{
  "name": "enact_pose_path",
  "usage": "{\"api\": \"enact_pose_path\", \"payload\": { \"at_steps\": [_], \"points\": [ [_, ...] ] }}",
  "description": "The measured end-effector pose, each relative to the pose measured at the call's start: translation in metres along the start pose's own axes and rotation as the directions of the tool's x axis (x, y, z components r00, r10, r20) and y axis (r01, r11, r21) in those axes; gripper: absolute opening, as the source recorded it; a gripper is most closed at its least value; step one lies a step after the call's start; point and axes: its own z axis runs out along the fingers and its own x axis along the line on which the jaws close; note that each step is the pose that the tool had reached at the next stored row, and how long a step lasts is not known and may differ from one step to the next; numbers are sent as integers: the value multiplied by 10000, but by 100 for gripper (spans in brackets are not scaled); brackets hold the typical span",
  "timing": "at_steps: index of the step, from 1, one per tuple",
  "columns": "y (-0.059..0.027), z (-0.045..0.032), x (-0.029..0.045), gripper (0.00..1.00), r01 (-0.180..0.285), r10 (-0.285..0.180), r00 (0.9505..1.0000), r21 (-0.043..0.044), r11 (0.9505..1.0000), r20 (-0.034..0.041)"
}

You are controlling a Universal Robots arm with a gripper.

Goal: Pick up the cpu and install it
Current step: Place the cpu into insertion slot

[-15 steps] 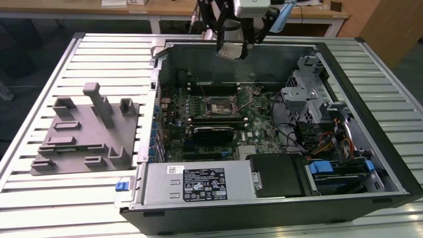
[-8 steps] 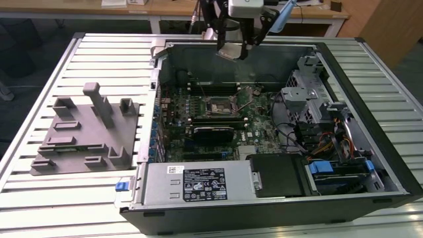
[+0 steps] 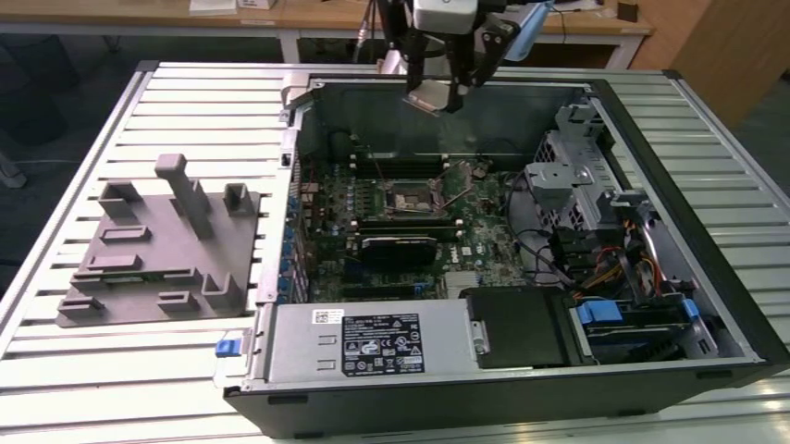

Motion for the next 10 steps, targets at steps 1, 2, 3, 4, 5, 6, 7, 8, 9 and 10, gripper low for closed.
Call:
{"api": "enact_pose_path", "payload": {
  "at_steps": [1,2,3,4,5,6,7,8,9,10],
  "points": [
    [0,1,0,54,-133,133,9999,0,9999,6],
    [1,2,1,54,-265,265,9996,1,9996,12],
    [2,2,2,54,-392,392,9992,2,9992,18],
    [2,3,2,54,-535,535,9986,3,9986,24],
    [3,4,3,54,-664,664,9978,3,9978,30],
    [4,5,3,54,-798,798,9968,4,9968,36],
    [4,6,4,54,-937,937,9956,3,9956,43],
    [5,6,4,54,-1078,1078,9942,4,9942,49],
    [5,7,5,54,-1226,1226,9924,4,9925,56],
    [6,8,5,54,-1361,1361,9907,4,9907,62]
  ]
}}
